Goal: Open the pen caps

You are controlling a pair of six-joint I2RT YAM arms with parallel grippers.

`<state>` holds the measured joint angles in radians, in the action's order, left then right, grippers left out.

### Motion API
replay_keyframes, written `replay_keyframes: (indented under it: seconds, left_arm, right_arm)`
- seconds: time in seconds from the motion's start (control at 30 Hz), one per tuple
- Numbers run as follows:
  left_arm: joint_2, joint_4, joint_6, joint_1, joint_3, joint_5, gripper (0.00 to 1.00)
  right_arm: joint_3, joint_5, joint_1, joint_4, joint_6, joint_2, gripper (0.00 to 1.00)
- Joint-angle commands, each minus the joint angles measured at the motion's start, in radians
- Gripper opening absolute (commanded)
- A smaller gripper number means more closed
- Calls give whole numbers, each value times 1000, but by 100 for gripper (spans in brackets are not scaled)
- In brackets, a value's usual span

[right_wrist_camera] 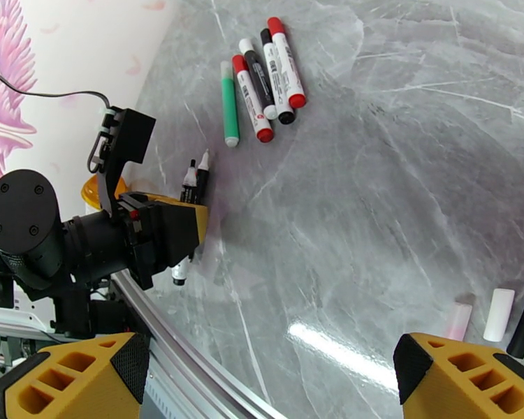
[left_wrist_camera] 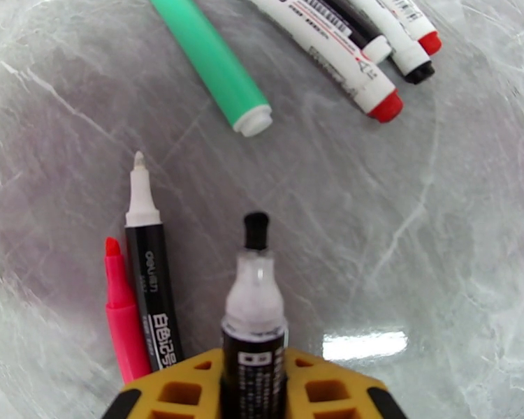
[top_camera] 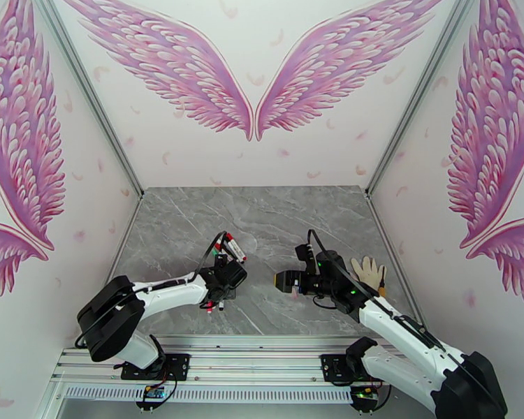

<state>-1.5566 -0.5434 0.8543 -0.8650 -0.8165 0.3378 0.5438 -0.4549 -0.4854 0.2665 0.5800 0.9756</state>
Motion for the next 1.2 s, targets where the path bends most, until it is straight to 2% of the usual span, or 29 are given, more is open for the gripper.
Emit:
replay_keyframes:
  seconds: [0.0, 0.23, 0.47, 0.63, 0.77, 0.93, 1.17]
  left_arm:
    - [-19, -34, 8, 1, -37, 30, 27]
    - [-34, -63, 17, 1, -45, 44, 32]
    - [37, -100, -3, 10, -86, 48, 38]
    - [80, -94, -70, 94, -147, -60, 40]
    - [56, -110, -115, 176, -208, -102, 40]
    - [-32, -80, -138, 275, -262, -160, 40]
    - [-173, -12, -142, 344, -310, -192, 39]
  right_arm:
    - [17, 23, -11, 39, -5, -25, 99]
    - [13, 29, -11, 51, -8, -38, 99]
    - [17, 23, -11, 47, -25, -23, 99]
    - [40, 28, -11, 49, -44, -9, 99]
    - [55, 35, -12, 63, -53, -13, 99]
    - [65, 47, -13, 94, -60, -21, 99]
    - [65, 57, -12, 121, -65, -40, 99]
